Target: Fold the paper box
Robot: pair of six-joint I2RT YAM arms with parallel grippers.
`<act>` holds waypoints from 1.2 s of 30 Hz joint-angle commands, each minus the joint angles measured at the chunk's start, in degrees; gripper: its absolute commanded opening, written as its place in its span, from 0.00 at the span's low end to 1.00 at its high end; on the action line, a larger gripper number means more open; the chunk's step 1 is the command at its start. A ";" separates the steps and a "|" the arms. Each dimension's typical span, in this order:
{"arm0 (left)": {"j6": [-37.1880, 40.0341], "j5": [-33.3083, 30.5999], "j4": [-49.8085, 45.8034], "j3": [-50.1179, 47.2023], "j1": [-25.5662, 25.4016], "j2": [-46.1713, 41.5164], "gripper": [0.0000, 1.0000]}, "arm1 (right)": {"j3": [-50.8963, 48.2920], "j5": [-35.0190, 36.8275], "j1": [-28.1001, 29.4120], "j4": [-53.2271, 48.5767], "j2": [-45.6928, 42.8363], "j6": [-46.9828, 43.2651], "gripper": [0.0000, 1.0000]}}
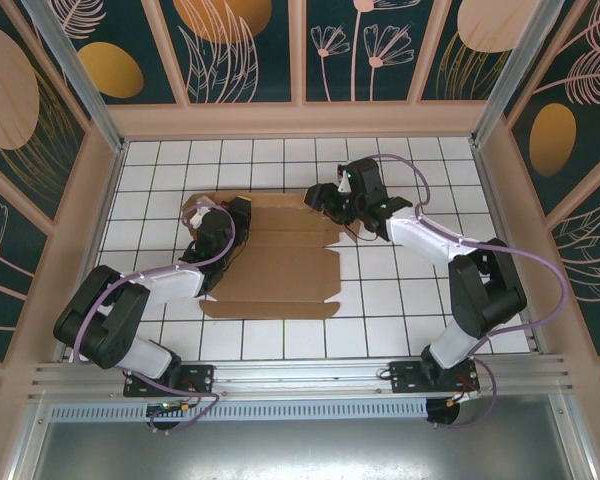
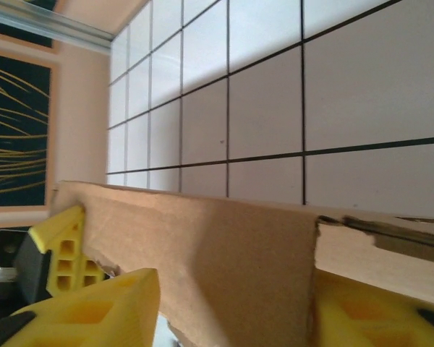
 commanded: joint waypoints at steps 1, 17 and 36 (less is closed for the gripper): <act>1.83 0.63 -4.71 -1.97 -0.30 0.06 0.01 | -2.47 -2.34 0.12 7.96 0.02 2.74 0.46; 4.77 0.45 -5.20 -4.36 -0.32 -2.54 0.00 | -15.57 15.51 1.75 -2.14 -22.49 -10.99 0.45; 5.85 -0.23 -15.31 1.75 -0.27 -2.30 0.00 | -20.65 30.05 4.97 6.51 -5.79 -11.62 0.34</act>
